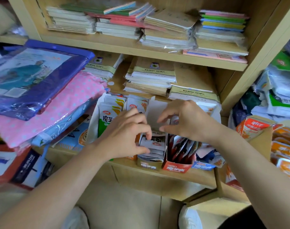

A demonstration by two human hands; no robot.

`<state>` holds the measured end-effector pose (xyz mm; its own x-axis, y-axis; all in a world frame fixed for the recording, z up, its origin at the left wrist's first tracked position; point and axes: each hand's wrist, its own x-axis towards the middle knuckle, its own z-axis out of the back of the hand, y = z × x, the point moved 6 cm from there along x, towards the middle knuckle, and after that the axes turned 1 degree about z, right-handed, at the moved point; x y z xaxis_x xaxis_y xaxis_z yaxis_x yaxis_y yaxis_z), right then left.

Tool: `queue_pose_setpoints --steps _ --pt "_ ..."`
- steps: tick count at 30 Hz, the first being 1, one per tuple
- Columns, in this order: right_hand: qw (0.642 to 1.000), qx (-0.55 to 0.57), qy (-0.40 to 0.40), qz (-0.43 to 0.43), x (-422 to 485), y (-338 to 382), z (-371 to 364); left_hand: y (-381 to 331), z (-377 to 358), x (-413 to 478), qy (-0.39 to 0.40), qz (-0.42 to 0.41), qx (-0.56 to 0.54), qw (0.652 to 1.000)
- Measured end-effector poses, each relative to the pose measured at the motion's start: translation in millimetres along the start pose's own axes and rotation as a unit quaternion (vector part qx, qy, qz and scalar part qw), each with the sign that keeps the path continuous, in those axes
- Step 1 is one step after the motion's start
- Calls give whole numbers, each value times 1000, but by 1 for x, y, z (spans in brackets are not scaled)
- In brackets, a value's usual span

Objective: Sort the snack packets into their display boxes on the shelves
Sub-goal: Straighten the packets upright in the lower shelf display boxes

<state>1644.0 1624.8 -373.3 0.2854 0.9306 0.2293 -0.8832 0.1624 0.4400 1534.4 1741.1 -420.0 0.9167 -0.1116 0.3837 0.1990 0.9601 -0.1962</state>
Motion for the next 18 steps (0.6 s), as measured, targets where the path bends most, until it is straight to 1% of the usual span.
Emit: queue_pose_setpoints --steps 3,6,8,10,12,14,16,18 --pt "997 -53 55 5 -6 8 -12 1 0 -1 -9 -4 6 1000" --pt "993 -92 70 -9 -9 9 -17 4 2 -1 -17 3 -22 1000" --pt "995 -84 49 -13 -8 9 -16 6 5 1 -39 20 -48 998" --pt "997 -74 23 -20 -5 6 -15 9 10 5 -88 48 -49 994" --pt "996 -88 2 -13 -1 3 -16 9 15 10 -135 73 -34 988" --pt "993 -118 -23 -15 3 -1 -15 8 17 12 -152 73 -23 985" --pt "988 -147 -35 -36 4 -5 -12 7 15 11 -123 63 -24 990" --pt "983 -168 -16 -75 3 -10 -9 10 8 5 -53 68 -32 996"
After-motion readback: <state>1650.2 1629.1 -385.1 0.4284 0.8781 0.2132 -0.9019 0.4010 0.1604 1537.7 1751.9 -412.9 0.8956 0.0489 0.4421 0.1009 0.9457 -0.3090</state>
